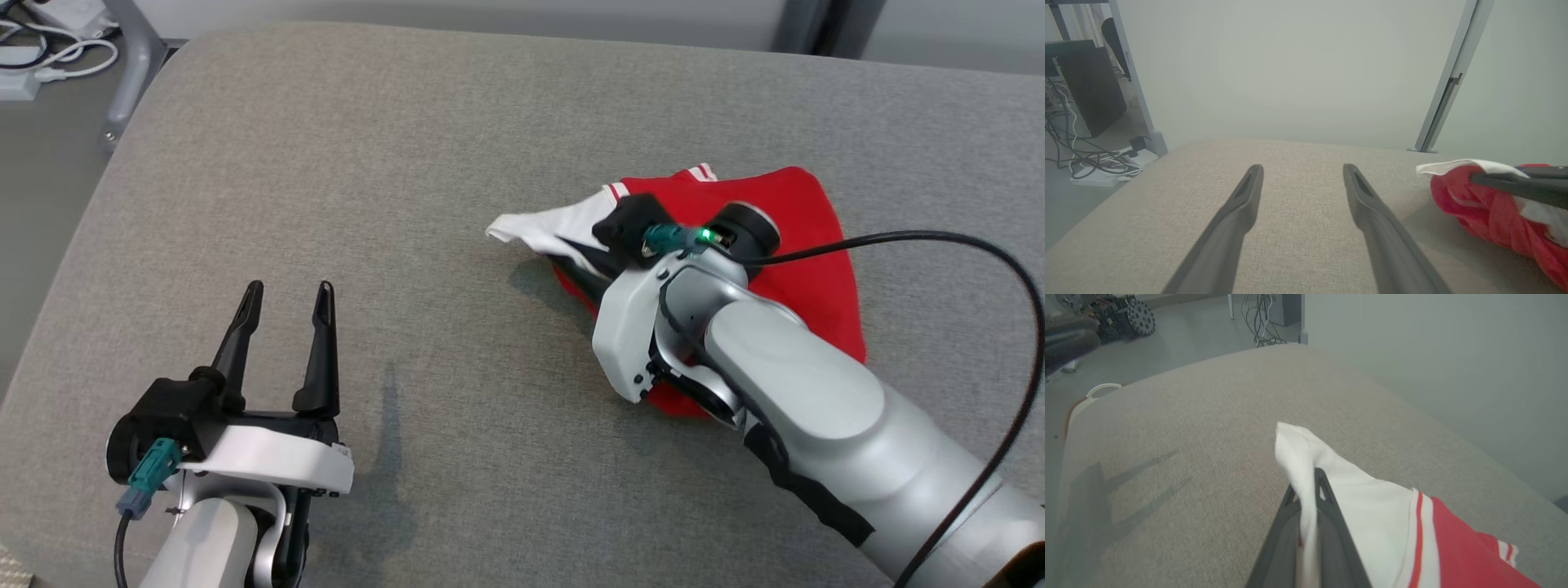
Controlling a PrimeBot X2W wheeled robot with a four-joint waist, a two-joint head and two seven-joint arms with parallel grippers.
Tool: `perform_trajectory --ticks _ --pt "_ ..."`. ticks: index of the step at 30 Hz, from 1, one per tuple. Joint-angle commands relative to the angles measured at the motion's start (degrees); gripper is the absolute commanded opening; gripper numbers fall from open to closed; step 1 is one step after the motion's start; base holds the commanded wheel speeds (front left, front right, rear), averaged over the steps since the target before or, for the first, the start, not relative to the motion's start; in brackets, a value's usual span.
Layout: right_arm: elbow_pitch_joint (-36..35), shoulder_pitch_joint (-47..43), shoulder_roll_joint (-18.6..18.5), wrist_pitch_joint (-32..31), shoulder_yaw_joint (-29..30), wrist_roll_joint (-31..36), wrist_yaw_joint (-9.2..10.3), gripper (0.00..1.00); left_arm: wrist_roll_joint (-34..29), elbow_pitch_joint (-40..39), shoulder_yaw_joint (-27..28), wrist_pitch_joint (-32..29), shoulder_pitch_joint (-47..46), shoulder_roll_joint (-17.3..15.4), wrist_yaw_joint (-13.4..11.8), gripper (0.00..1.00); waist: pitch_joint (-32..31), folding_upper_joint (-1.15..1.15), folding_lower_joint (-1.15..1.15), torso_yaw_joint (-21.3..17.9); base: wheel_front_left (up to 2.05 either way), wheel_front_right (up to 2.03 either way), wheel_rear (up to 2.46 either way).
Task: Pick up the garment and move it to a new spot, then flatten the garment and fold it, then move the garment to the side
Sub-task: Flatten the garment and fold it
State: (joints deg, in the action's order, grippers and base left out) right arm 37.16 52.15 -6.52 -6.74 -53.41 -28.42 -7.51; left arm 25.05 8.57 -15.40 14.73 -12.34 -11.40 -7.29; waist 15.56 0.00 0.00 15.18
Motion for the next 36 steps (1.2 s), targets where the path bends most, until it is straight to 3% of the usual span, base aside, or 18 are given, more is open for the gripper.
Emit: perform_trajectory --ticks 1,8,16,24,25,26,27,36 --pt "-1.49 0.75 -0.09 2.00 1.87 -0.99 0.04 0.00 -0.26 -0.11 0.39 0.31 -0.21 -0.47 0.09 1.00 -0.85 0.00 0.00 -1.93 0.00 0.00 0.00" --pt "-9.84 -4.66 -0.04 10.46 15.89 -7.22 0.03 0.00 -0.68 -1.03 0.70 -0.27 0.68 -2.04 -0.32 1.00 -2.32 0.00 0.00 -6.89 0.00 0.00 0.00" --pt "-12.57 -21.11 0.03 15.83 33.48 -13.98 0.03 0.00 -0.94 -2.72 0.14 -1.78 0.95 -3.32 -0.45 1.00 -2.07 0.00 0.00 -10.67 0.00 0.00 0.00" --pt "-10.19 -29.53 0.64 18.65 40.49 -17.92 0.03 0.00 -0.78 -3.53 -0.33 -2.66 0.27 -3.90 -0.29 1.00 -1.34 0.00 0.00 -11.94 0.00 0.00 0.00" --pt "-9.57 -30.10 0.37 19.03 40.77 -17.59 0.03 0.17 -0.79 -3.57 -0.38 -2.72 0.27 -3.98 -0.30 1.00 -1.32 0.00 0.00 -12.03 0.00 0.00 0.00" --pt "-9.29 -30.45 0.51 19.33 41.18 -18.15 0.03 0.50 -0.80 -3.59 -0.48 -2.85 0.28 -4.04 -0.31 1.00 -1.35 0.00 0.00 -12.08 0.00 0.00 0.00" --pt "-9.17 -30.75 0.83 19.61 41.36 -18.83 0.03 1.00 -0.81 -3.61 -0.54 -2.81 0.32 -4.10 -0.35 1.00 -1.38 0.00 0.00 -12.14 0.00 0.00 0.00" --pt "-10.08 -35.35 -0.85 21.71 45.56 -13.57 0.03 1.00 -0.46 -4.00 -0.58 -3.15 1.90 -4.67 -0.99 1.00 -3.13 0.00 0.00 -12.69 0.00 0.00 0.00"
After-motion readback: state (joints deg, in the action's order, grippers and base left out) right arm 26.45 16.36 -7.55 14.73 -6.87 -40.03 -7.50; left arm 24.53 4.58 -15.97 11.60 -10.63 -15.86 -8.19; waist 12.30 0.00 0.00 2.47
